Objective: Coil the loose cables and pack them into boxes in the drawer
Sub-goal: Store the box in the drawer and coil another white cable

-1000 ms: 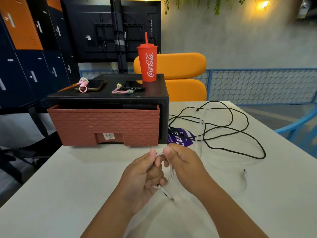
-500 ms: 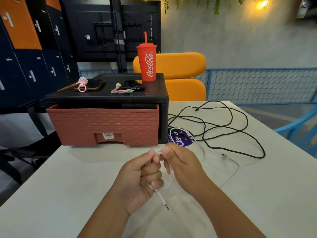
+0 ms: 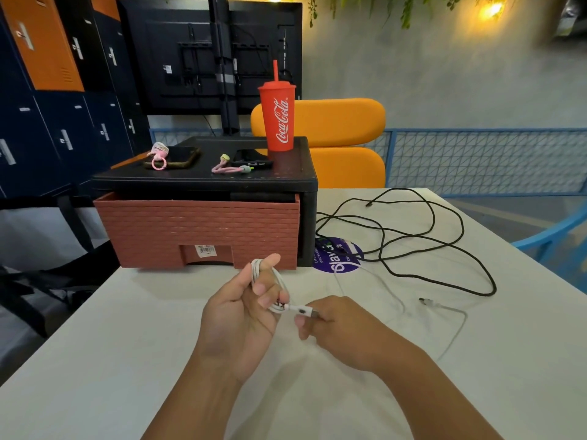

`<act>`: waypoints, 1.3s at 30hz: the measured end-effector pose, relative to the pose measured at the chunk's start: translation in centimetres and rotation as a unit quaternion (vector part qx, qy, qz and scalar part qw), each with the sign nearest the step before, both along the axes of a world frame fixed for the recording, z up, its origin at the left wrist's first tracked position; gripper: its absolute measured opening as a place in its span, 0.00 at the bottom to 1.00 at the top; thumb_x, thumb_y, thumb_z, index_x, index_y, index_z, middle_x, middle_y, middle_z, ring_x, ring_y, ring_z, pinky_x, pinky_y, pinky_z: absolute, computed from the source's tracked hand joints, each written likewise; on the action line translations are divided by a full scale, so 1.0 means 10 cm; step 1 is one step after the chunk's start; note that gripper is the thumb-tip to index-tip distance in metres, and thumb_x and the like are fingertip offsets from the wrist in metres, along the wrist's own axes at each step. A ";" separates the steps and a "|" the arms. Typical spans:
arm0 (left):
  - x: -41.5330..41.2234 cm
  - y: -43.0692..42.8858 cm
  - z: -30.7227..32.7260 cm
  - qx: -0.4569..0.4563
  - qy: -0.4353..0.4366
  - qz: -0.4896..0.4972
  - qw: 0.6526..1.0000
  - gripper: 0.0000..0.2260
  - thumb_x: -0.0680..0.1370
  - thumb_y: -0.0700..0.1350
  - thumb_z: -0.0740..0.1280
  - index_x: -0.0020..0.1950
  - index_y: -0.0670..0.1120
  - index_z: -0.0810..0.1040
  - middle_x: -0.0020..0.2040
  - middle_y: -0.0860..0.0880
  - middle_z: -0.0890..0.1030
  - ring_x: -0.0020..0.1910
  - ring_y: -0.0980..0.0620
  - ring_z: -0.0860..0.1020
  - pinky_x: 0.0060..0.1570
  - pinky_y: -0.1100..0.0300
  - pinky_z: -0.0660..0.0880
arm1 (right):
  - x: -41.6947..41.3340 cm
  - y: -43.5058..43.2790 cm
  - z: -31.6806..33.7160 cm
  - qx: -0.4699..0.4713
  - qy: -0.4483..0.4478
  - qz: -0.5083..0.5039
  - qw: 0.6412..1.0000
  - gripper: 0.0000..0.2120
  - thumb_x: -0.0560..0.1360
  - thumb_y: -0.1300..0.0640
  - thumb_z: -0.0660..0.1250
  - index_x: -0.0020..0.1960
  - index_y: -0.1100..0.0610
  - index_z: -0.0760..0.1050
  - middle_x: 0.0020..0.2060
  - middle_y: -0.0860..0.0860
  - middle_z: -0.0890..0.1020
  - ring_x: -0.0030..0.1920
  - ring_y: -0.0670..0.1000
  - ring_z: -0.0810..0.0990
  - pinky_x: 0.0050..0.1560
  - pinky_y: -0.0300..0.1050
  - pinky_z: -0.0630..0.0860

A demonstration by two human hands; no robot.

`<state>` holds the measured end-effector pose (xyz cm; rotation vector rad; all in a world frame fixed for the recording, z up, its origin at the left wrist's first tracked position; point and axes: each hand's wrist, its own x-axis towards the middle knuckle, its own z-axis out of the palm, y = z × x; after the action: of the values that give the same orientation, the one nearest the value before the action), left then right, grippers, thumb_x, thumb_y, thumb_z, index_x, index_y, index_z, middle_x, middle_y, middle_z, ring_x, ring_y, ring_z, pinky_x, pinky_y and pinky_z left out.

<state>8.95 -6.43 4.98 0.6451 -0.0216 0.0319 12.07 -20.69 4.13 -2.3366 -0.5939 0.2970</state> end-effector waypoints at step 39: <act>-0.04 -0.07 0.02 0.142 0.040 -0.036 0.988 0.14 0.70 0.51 0.62 0.29 0.43 0.72 0.19 0.54 0.56 0.16 0.58 0.56 0.21 0.64 0.67 | -0.06 0.12 0.00 0.281 -0.071 0.018 0.957 0.18 0.76 0.45 0.53 0.30 0.38 0.73 0.25 0.38 0.73 0.29 0.37 0.71 0.34 0.27 0.65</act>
<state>8.53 -7.13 5.14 0.9295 0.0296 -0.0681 11.49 -19.45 4.13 -1.8047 -0.6874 -0.0297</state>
